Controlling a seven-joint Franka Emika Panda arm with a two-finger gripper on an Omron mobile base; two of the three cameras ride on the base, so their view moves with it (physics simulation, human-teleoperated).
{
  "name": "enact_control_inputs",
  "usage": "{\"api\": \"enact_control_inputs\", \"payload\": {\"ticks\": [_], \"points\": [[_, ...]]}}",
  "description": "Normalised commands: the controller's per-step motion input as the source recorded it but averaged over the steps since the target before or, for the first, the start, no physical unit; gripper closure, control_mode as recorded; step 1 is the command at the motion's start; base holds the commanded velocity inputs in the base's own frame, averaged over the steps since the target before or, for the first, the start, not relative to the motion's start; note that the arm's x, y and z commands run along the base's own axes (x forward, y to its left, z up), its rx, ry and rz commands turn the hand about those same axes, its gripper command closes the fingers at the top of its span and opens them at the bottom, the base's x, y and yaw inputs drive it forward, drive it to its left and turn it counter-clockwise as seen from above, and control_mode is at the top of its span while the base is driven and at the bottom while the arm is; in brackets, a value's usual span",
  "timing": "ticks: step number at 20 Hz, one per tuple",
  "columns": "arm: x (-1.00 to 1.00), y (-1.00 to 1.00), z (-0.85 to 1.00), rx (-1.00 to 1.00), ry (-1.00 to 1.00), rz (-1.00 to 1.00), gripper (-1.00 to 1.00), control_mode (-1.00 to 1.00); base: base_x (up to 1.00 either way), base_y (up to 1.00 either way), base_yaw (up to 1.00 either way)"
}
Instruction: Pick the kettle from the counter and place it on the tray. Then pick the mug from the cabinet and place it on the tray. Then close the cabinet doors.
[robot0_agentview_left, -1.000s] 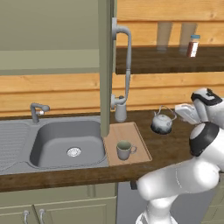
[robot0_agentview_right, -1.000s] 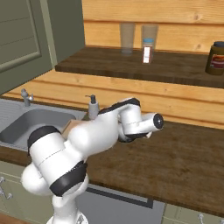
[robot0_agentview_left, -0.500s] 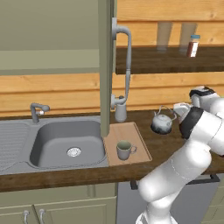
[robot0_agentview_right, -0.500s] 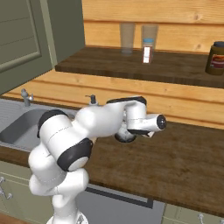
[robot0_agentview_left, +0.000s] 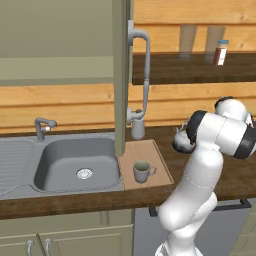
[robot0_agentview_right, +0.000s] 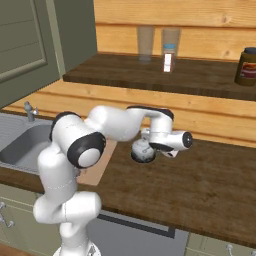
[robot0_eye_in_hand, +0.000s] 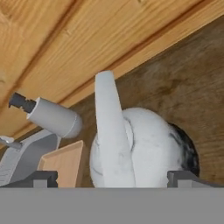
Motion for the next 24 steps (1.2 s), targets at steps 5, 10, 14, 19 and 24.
{"api": "enact_control_inputs", "payload": {"ticks": [5,10,14,19,24], "points": [[0.21,0.0,-0.17,0.0,0.04,0.01,-1.0,-1.0,0.0,0.0,0.0],[0.14,-0.04,-0.18,0.0,0.01,0.03,-1.0,-1.0,0.0,0.0,0.0],[0.0,0.16,-0.1,0.0,0.0,0.03,1.0,-1.0,0.0,0.0,0.0],[0.0,0.35,-0.03,0.0,0.0,0.03,1.0,-1.0,0.0,0.0,0.0],[-0.01,0.49,-0.01,0.0,0.0,0.0,1.0,-1.0,0.0,0.0,0.0]]}}
